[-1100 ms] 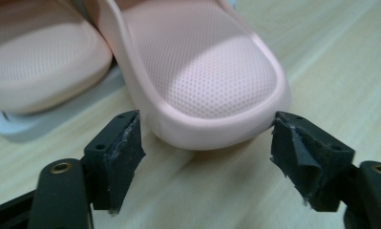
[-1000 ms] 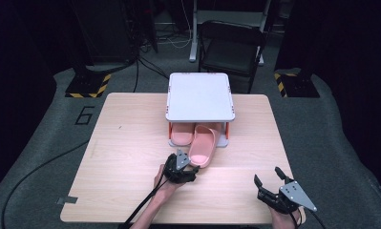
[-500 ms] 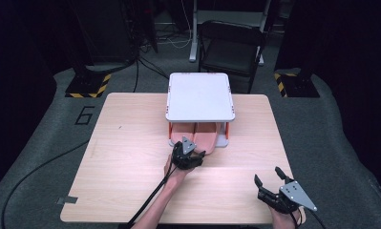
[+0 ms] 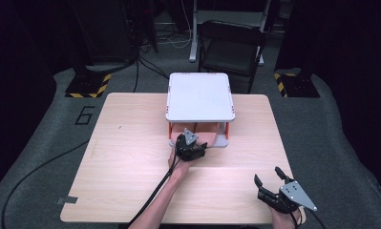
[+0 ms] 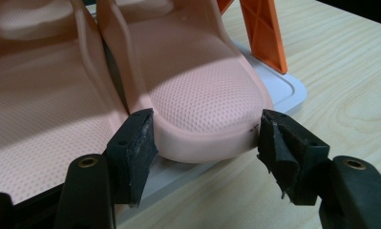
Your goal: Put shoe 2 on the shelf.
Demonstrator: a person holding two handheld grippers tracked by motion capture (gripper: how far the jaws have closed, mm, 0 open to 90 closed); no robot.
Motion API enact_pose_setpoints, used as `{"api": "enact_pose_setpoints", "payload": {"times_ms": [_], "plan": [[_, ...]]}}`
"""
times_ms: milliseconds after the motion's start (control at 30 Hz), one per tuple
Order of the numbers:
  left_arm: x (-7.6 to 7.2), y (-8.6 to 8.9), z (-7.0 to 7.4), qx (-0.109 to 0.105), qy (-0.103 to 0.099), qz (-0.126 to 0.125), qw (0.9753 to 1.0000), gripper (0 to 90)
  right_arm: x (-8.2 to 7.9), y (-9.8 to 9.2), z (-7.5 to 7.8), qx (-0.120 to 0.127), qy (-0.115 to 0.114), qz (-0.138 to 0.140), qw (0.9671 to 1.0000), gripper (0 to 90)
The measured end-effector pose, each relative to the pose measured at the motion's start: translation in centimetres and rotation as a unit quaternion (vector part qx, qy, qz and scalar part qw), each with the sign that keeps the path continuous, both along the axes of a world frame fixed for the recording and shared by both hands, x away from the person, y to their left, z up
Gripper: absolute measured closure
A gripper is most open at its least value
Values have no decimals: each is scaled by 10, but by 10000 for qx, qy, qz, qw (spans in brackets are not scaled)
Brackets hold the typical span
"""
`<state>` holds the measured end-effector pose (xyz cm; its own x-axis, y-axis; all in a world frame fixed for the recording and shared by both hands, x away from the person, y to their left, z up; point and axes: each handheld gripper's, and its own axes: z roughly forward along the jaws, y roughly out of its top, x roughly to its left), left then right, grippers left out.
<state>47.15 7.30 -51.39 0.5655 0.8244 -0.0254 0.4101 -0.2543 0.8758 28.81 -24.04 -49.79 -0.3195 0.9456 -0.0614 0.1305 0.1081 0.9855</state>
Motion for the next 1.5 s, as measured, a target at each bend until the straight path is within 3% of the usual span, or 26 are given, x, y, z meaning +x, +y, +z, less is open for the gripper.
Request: {"api": "enact_pose_setpoints", "payload": {"times_ms": [267, 433, 567, 733, 933, 1033, 1100, 1233, 1400, 1500], "plan": [[4, 0, 0, -41, 107, 40, 9999, 371, 0, 1, 0, 8, 13, 15, 10000, 188], [1, 4, 6, -90, -54, 23, 9999, 373, 0, 0, 0, 38, 10, 6, 10000, 187], [4, 3, 4, 14, -44, -6, 10000, 387, 0, 1, 0, -30, 1, 40, 10000, 187], [7, -1, 2, -70, -14, 62, 10000, 385, 0, 0, 0, 9, 8, 0, 10000, 188], [5, 0, 4, 29, 3, 9, 10000, 384, 0, 1, 0, -22, -1, 25, 10000, 188], [-1, 3, 9, -77, -21, -46, 10000, 368, 0, 1, 0, -20, 22, -1, 10000, 187], [-6, 9, 16, -77, -105, -118, 9998, 355, 0, 0, 0, -11, 15, 5, 10000, 188], [-25, 30, 29, -394, -260, -241, 9986, 309, 1, 0, 0, -12, 23, 16, 10000, 188], [-48, 75, 41, -409, -372, -220, 9982, 289, 1, 2, -1, -3, 32, 19, 10000, 188], [-60, 100, 43, -559, -360, -109, 9977, 290, 1, 2, -1, -25, 16, -2, 10000, 188]]}}
